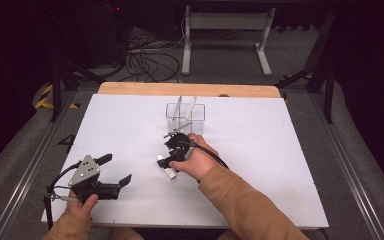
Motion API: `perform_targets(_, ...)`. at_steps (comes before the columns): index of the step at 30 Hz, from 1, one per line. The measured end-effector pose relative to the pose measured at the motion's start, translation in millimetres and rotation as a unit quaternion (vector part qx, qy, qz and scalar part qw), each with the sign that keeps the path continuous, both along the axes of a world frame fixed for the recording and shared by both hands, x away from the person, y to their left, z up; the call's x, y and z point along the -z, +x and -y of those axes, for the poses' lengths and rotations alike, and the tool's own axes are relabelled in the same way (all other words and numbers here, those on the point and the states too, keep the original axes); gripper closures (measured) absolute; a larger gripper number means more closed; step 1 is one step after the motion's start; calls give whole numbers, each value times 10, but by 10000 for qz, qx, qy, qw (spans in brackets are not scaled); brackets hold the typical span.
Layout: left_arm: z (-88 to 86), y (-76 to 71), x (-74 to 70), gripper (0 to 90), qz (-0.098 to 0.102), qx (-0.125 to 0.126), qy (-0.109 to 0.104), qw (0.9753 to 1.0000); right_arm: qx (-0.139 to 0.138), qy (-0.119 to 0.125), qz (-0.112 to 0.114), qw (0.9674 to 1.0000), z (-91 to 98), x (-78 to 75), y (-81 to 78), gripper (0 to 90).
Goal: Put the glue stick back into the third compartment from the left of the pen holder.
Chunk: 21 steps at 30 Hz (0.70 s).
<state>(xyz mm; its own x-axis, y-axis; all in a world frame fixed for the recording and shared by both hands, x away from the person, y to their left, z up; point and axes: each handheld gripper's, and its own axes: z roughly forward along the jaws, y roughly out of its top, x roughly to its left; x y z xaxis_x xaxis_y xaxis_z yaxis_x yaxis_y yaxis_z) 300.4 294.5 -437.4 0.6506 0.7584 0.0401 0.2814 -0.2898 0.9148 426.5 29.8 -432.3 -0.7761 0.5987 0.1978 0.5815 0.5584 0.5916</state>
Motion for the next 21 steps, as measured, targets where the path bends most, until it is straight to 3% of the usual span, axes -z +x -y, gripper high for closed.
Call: perform_targets(21, 3, 5, 9, 70, -7, 2, 20, 10000, 257, -437, 166, 9986, -199, 179, -5, 519)
